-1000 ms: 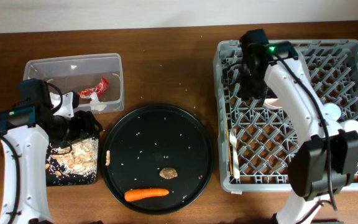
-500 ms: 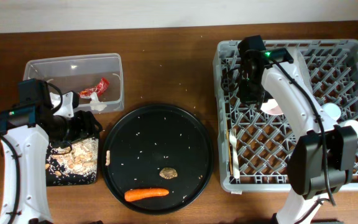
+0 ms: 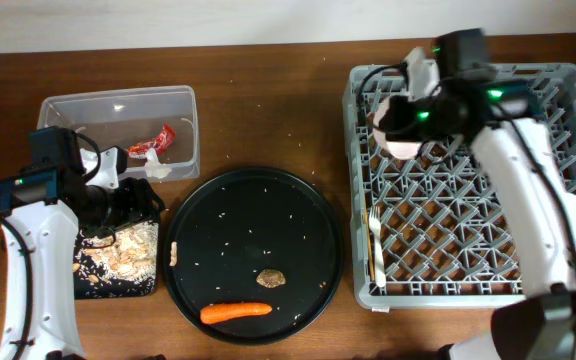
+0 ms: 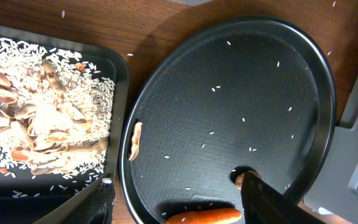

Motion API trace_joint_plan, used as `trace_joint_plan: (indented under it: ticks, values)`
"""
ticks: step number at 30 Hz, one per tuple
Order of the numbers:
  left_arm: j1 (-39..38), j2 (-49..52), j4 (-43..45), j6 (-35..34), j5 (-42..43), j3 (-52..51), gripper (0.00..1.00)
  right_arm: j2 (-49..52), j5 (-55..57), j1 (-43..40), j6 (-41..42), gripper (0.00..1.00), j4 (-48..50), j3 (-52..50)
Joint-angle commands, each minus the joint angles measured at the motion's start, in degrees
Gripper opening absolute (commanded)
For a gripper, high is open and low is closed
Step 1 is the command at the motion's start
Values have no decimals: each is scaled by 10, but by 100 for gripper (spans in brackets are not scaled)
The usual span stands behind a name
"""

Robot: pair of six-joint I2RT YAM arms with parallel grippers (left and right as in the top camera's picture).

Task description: Sort waste into correct bins and load items into the dishwasher rack

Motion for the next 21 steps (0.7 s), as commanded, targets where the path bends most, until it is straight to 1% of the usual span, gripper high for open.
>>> trace_joint_plan:
  ticks: [1,3,4,6,8,9,11,17,21]
  values:
    - [3,-6,2,-5,6,-5,64,10,-274,-48,-113,4,0,7]
    - [3,-6,2,-5,6,-5,64,21,-396,-73,-177,4,0,-1]
    - [2,-6,2,-5,6,-5,64,31,-493,-94,-231,4,0,-13]
    - [3,-6,2,-5,6,-5,64,42,-561,-119,-271,5,0,-31]
    - [3,-6,1,-5,6,-5,64,52,-602,-144,-308,5,1,-57]
    - [3,-6,1,-5,6,-5,64,57,-614,-155,-322,7,8,-75]
    - [3,-6,2,-5,6,-5,64,63,-614,-168,-322,10,28,-105]
    - [3,-6,1,-5,6,-5,64,69,-610,-173,-321,14,130,-205]
    - [3,-6,-1,-5,6,-5,65,69,-552,-173,-321,14,137,-227]
